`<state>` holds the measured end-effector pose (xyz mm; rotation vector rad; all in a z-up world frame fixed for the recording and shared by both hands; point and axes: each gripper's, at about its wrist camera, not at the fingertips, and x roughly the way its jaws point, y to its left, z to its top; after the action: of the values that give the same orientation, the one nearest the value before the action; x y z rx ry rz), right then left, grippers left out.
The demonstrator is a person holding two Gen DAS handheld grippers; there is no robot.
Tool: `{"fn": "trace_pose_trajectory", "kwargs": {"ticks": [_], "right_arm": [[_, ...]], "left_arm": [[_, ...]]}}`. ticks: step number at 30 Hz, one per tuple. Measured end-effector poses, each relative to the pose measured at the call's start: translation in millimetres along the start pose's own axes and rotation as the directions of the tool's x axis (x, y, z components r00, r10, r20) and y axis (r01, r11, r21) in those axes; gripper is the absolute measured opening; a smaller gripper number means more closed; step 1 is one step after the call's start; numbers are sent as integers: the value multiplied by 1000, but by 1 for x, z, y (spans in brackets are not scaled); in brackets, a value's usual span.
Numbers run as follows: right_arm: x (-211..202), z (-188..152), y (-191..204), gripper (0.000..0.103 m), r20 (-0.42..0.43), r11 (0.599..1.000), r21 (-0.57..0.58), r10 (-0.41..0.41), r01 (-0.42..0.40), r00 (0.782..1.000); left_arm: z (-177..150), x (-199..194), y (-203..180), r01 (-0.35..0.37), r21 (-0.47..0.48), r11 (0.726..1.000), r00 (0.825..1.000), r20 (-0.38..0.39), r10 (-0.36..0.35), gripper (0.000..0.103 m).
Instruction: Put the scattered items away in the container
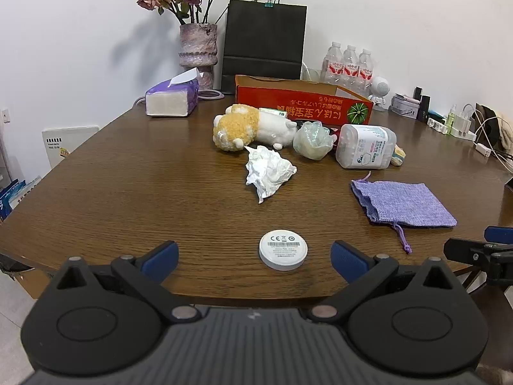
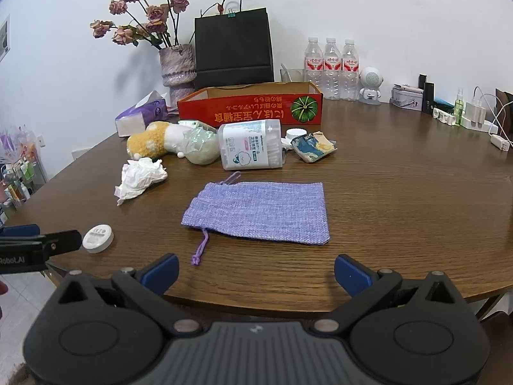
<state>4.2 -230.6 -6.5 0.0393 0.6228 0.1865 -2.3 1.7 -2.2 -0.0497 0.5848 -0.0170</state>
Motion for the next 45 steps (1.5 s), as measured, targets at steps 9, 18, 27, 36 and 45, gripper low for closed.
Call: {"fn": "trace_pose_trajectory", "kwargs": {"ticks": [9,18,27,36,45], "right_arm": [[0,0,0,103,-1,1000,0,-1,1,1000],[0,0,0,103,-2,1000,0,-1,1,1000],[-1,0,0,103,-5,1000,0,0,0,1000],[1,-2,0,103,-11,1000,2,1,-1,1000],[11,-3,-2,103,-16,1000,3,-25,25,1000]], "left_arm": [[1,-1,0,8,-1,1000,1000,2,-8,103],[2,-1,0,8,-4,1000,1000,1,-8,103],[2,-1,1,11,-3,1000,1000,-5,-11,103],[-1,1,0,13,1,1000,1000,-14,-13,103],[-2,16,-8,31,25,999,999,-40,-30,103]]}}
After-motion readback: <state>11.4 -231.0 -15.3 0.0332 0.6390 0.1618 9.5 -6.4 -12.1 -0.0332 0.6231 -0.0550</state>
